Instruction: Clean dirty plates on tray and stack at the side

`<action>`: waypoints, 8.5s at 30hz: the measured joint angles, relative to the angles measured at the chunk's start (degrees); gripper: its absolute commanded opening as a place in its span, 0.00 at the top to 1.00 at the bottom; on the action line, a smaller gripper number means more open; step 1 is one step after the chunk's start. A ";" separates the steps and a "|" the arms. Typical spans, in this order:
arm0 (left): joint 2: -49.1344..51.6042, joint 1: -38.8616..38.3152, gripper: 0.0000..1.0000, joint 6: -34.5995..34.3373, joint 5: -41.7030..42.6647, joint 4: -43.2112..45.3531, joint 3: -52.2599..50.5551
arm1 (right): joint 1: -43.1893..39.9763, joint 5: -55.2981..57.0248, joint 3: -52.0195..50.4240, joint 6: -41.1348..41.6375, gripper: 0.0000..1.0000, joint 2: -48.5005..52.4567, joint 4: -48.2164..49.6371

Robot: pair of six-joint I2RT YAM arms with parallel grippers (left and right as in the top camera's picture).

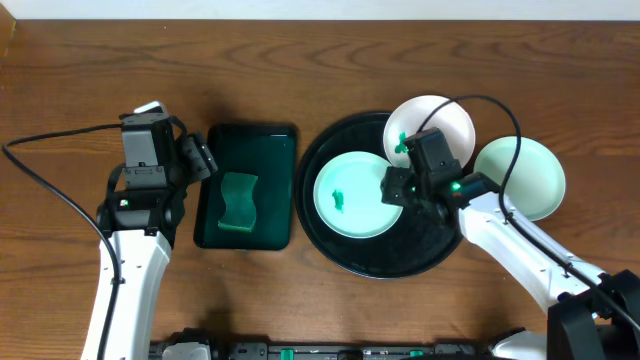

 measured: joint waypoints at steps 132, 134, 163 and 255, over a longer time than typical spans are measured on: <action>0.00 0.00 0.22 0.00 0.00 0.00 0.00 | -1.81 3.15 -0.46 -14.82 0.96 10.71 6.45; 0.00 0.00 0.22 0.00 0.00 0.28 0.00 | -1.81 3.15 -0.46 -14.62 0.96 10.71 6.45; 4.48 -2.01 0.57 1.79 20.00 -15.67 -1.81 | -1.81 3.15 -0.46 -14.43 0.95 10.71 6.67; 26.36 -6.21 0.74 6.14 12.04 0.37 -5.05 | -1.81 3.13 -0.46 -14.27 0.93 10.71 6.69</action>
